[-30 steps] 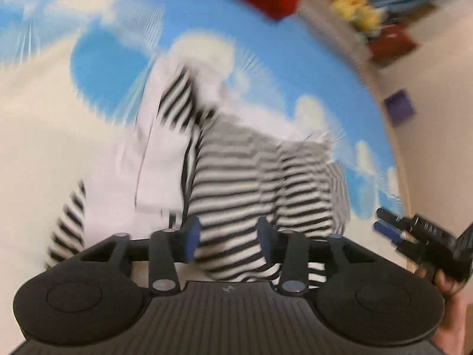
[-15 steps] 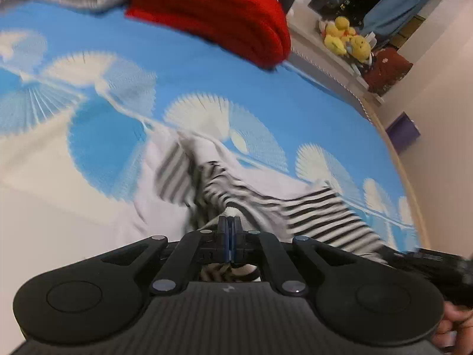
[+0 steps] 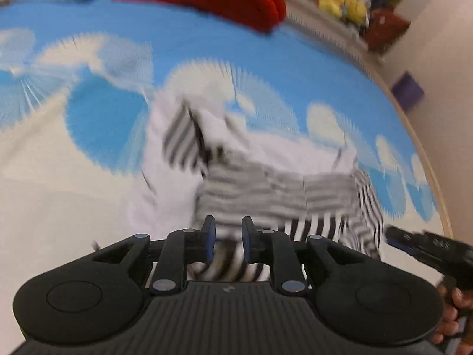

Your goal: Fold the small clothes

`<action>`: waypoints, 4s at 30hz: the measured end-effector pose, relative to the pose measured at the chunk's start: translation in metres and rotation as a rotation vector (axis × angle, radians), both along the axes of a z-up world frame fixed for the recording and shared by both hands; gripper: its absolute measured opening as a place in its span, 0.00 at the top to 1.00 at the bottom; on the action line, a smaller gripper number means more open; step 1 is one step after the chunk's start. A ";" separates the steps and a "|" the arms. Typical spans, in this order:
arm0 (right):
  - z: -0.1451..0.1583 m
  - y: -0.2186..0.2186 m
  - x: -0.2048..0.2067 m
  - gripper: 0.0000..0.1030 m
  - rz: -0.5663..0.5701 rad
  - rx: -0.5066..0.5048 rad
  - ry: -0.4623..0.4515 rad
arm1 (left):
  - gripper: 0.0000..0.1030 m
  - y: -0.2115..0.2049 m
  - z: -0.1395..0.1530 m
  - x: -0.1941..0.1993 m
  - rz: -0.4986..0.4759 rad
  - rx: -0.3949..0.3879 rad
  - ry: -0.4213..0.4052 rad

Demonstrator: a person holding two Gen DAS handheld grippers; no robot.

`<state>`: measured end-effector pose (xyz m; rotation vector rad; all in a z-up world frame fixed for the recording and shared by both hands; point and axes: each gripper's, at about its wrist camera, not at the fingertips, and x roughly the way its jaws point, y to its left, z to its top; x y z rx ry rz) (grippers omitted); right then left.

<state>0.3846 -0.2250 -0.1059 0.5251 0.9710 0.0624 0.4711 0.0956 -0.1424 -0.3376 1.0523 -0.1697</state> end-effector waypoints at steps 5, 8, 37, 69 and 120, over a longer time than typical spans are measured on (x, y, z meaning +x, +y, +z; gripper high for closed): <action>-0.069 0.004 0.001 0.80 0.048 -0.046 0.244 | 0.83 -0.007 -0.039 -0.003 0.001 0.197 0.168; -0.028 0.008 -0.011 0.76 0.058 -0.115 0.147 | 0.83 -0.015 0.015 -0.024 -0.058 0.209 -0.033; 0.047 -0.038 -0.271 0.50 -0.027 -0.313 -0.260 | 0.64 -0.028 0.029 -0.273 -0.101 0.294 -0.287; -0.007 -0.076 -0.232 0.49 -0.235 -0.148 -0.036 | 0.45 0.077 -0.002 -0.241 0.197 -0.041 -0.043; -0.065 -0.066 -0.223 0.89 -0.137 -0.106 0.166 | 0.89 0.051 -0.041 -0.247 0.145 0.083 0.125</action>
